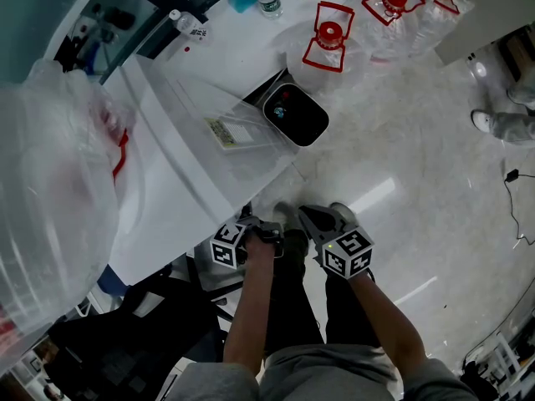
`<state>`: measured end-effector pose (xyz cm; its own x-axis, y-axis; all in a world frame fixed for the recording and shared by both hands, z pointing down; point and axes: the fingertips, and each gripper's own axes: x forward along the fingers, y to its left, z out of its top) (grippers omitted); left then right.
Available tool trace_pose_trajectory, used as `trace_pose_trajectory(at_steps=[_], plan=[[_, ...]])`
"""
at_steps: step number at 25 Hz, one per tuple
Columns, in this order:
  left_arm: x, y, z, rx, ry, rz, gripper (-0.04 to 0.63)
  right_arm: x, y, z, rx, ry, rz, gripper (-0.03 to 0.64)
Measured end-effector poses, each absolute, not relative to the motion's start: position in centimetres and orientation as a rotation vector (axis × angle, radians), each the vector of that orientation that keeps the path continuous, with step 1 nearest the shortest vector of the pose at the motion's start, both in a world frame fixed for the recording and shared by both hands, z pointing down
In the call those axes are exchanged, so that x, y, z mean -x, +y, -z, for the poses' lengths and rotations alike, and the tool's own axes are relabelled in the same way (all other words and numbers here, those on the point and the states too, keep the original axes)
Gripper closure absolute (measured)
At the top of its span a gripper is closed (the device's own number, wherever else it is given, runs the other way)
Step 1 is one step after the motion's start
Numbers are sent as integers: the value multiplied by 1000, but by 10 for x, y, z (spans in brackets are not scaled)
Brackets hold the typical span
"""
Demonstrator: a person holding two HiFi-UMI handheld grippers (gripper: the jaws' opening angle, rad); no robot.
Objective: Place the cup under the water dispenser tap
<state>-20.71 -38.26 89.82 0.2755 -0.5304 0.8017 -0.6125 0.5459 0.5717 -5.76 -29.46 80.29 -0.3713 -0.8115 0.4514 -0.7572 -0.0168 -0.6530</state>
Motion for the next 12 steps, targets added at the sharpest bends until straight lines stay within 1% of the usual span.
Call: trace_pose_trajectory(at_steps=[12], plan=[[219, -372, -856, -1079, -1391, -55, 494, 62, -293, -768, 1686, 2202, 1354, 606]])
